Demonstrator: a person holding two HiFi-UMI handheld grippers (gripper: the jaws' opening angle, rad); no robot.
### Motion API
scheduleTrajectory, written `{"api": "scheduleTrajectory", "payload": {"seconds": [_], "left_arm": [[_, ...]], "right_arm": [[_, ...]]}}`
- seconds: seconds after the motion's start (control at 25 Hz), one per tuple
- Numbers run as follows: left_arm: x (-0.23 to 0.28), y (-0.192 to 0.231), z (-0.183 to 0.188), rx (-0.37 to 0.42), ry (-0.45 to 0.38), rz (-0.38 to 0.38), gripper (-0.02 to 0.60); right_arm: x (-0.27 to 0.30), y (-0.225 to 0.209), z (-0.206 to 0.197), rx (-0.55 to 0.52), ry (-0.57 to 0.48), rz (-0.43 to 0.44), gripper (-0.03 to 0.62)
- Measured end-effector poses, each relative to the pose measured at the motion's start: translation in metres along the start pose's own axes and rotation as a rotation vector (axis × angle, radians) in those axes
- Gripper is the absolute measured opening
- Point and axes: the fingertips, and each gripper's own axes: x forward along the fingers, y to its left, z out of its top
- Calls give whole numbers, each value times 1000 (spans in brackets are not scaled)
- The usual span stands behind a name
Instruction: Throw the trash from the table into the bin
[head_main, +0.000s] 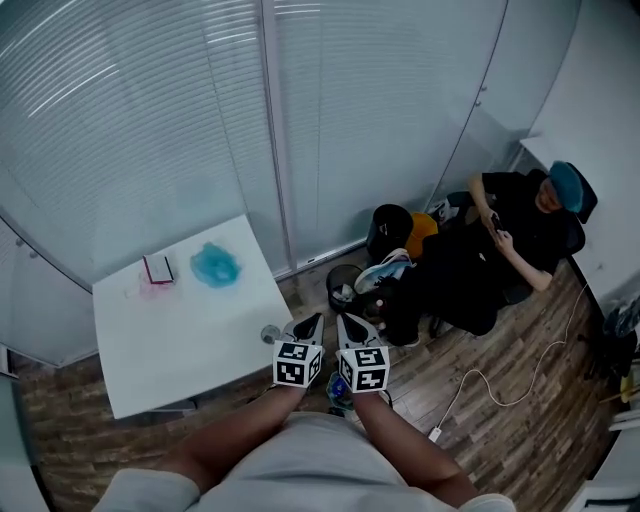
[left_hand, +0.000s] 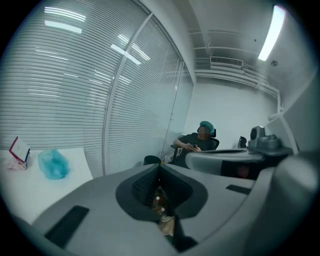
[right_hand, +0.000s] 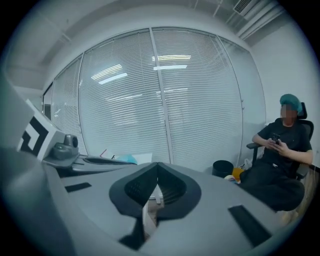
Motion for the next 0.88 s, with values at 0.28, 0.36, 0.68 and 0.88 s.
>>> {"api": "scheduleTrajectory", "payload": {"seconds": [0.28,0.36,0.68,0.88], "left_arm": [[-27,36,3,-18,-17,28,5],[-37,52,4,-25,-22,45,5],[-90,138,11,-56,-49,116,5],[-129,204,13,-78,-58,165,5]], "right_arm": [[15,35,-3,15,17,13,6],[22,49,-1,9,17,22,5],[67,138,11,-16,27,98,6],[93,205,23,-51,19,147,6]]}}
